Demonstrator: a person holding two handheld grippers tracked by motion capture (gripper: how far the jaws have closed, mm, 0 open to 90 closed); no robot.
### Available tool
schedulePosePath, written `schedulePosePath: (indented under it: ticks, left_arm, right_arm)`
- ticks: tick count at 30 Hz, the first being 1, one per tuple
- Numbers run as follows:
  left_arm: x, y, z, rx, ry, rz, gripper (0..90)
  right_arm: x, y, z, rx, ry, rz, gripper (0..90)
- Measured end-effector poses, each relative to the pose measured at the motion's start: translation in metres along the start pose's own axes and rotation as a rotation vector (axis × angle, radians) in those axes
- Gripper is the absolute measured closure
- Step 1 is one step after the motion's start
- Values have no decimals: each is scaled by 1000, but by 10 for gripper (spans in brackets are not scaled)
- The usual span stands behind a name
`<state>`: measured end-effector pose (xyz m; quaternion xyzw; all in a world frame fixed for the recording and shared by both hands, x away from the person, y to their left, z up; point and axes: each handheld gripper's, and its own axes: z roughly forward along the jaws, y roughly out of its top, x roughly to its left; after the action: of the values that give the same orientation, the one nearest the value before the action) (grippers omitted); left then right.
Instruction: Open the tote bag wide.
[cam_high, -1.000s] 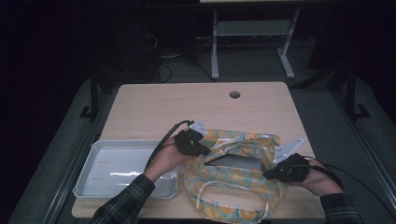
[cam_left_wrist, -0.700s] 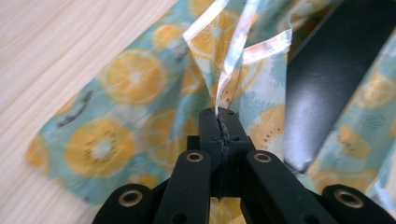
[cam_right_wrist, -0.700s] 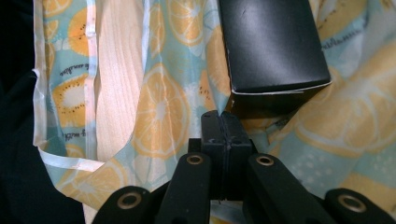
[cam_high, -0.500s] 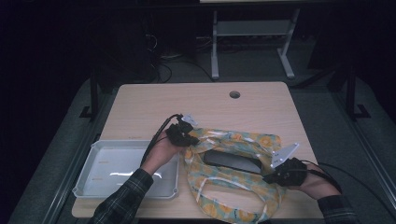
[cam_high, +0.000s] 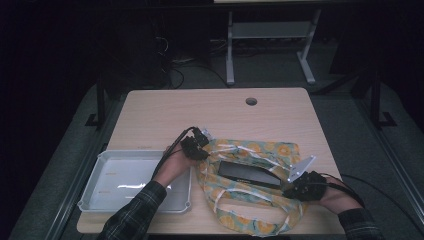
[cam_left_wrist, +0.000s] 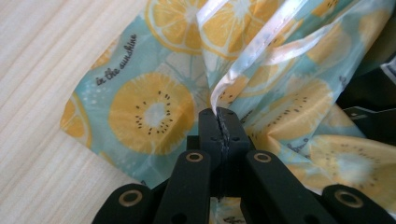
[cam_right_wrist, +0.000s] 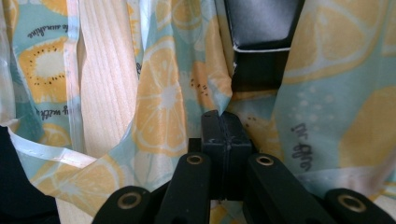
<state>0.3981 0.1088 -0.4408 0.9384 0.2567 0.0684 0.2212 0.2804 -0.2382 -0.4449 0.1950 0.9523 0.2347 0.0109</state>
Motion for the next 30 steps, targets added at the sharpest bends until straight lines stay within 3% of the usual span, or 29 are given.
schedulePosePath:
  ticks: [10,17,26,30]
  left_arm:
    - [0,0,4,20,11,16,895]
    - [5,-3,1,-7,-28,-20,868]
    - [6,-3,0,-11,-46,-26,880]
    - [5,-3,0,-9,-46,-23,881]
  right_arm:
    - [0,-1,3,12,5,-4,894]
    - [0,0,-1,0,-15,7,812]
    - [3,8,-36,-117,-44,53,709]
    - [4,17,-52,-195,-86,64,671]
